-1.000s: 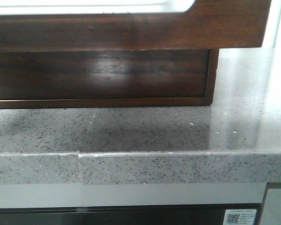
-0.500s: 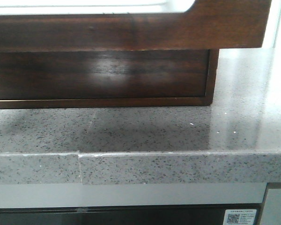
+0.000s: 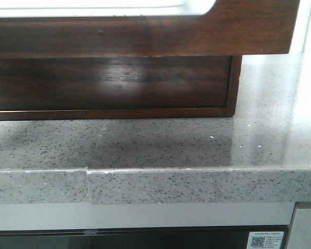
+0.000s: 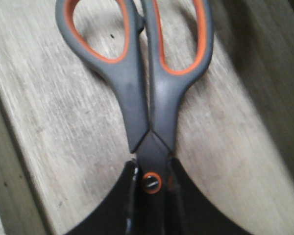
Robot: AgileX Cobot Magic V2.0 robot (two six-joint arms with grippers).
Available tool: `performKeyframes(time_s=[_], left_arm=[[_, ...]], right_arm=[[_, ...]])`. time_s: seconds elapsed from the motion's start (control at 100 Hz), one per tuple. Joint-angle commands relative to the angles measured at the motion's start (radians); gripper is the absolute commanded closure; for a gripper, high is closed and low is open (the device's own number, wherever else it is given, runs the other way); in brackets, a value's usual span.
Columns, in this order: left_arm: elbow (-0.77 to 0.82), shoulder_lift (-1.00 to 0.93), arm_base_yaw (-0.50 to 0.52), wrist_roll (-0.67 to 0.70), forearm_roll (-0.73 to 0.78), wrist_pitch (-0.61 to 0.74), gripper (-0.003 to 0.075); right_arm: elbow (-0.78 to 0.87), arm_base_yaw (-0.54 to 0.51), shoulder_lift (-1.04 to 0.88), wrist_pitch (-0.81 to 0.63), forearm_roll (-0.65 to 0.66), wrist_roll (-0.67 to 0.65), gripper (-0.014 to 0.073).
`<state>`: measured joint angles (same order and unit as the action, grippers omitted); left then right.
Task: Put scissors in drawer with both arms
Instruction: 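Carry the scissors over the open drawer with the right gripper, then lower the scissors into the drawer and open the right gripper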
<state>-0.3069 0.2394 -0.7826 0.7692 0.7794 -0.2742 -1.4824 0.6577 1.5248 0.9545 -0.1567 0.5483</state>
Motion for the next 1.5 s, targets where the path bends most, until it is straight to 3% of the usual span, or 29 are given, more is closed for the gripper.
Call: performKeyframes(time_s=[0.0, 0.5, 0.79, 1.49], left_arm=[[-0.036, 0.009, -0.009, 0.01, 0.006, 0.055, 0.0556], [-0.036, 0.009, -0.009, 0.01, 0.006, 0.055, 0.0556], [-0.036, 0.009, -0.009, 0.01, 0.006, 0.055, 0.0556], [-0.036, 0.009, -0.009, 0.01, 0.006, 0.055, 0.0556]], right_arm=[[-0.027, 0.0, -0.017, -0.048, 0.008, 0.006, 0.0656], [-0.027, 0.0, -0.017, -0.042, 0.013, 0.006, 0.0647], [-0.027, 0.0, -0.017, -0.042, 0.013, 0.006, 0.0435], [-0.03, 0.0, -0.055, -0.058, 0.015, 0.006, 0.0459]])
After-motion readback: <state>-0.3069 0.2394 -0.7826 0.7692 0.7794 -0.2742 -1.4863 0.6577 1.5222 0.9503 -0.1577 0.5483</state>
